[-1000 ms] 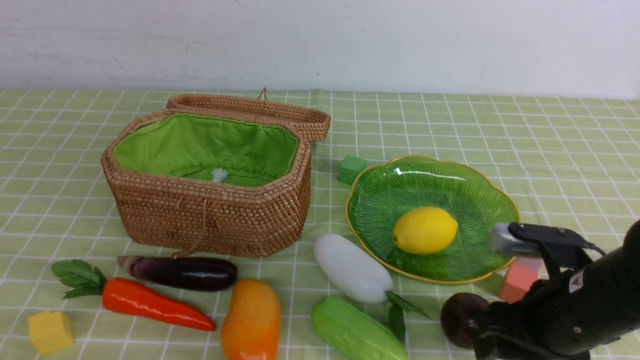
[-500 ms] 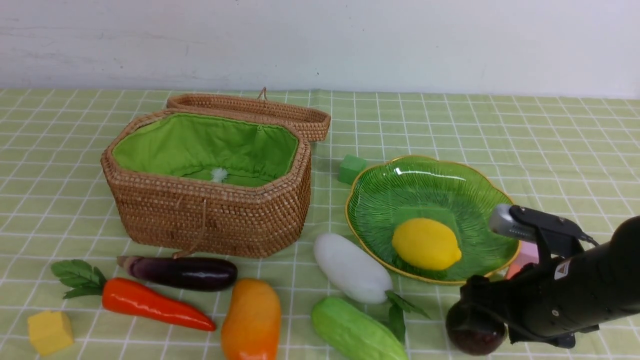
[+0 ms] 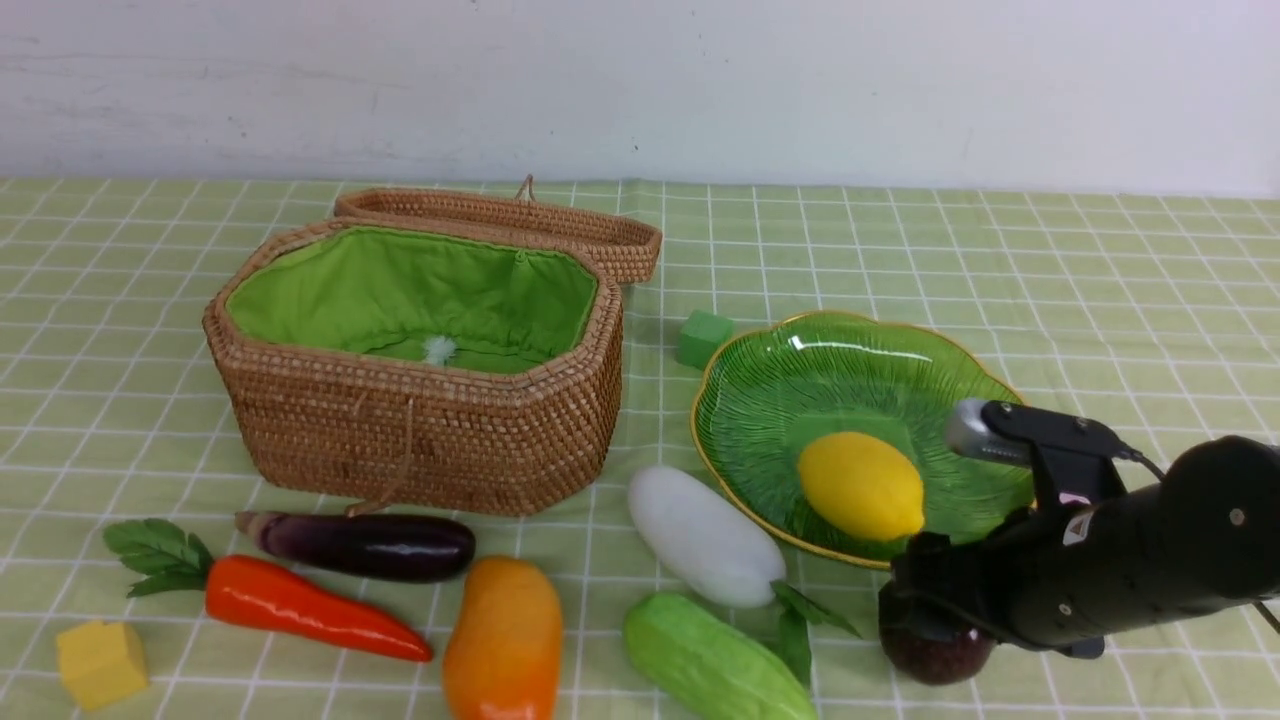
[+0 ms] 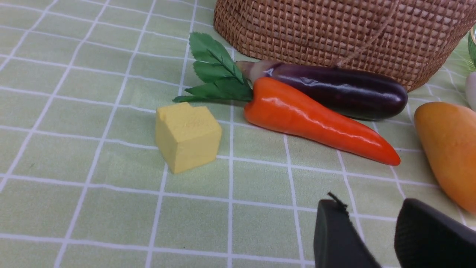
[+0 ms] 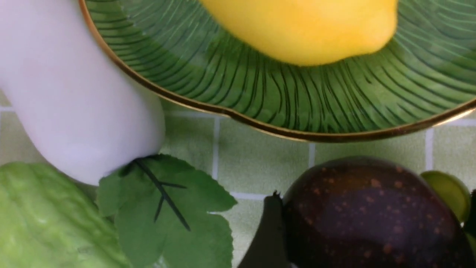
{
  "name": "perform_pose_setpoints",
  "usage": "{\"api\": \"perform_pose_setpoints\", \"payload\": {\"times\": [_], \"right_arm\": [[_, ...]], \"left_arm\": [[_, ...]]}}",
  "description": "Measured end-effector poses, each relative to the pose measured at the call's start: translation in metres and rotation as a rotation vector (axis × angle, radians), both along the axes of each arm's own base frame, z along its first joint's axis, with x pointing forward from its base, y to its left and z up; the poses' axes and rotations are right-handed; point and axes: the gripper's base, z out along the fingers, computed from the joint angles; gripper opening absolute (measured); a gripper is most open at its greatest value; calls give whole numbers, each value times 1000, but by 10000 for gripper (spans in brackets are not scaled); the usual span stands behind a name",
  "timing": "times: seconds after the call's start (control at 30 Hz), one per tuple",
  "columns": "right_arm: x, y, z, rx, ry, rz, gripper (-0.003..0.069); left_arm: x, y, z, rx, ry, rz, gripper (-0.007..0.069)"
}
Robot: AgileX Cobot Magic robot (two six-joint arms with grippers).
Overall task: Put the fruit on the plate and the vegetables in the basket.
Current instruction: Use the right arm to grab a mangosteen and put it into the right plate
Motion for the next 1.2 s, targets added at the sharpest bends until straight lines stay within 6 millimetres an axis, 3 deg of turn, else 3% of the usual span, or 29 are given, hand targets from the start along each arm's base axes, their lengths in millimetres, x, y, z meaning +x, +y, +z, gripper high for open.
{"api": "perform_pose_setpoints", "payload": {"times": [0.37,0.57,0.63,0.7,0.8,0.9,1.0,1.2], "right_arm": [[-6,-1,5,-32,18,55,596],[-27,-9,41,-86,9,164,591],[-29,-10,50,-100,-9,181,591],[-27,-11,71,-122,-71,205,591],[-13,-10,90,-158,-179,220,591],[9,-5,97,-175,-301,216,591],[31,1,90,-154,-372,181,591],[58,10,66,-105,-345,104,590]], "left_arm": [[0,0,0,0,0,0,238],[0,0,0,0,0,0,238],[0,0,0,0,0,0,238],[0,0,0,0,0,0,238],[0,0,0,0,0,0,238],[0,0,0,0,0,0,238],[0,0,0,0,0,0,238],[0,0,0,0,0,0,238]]}}
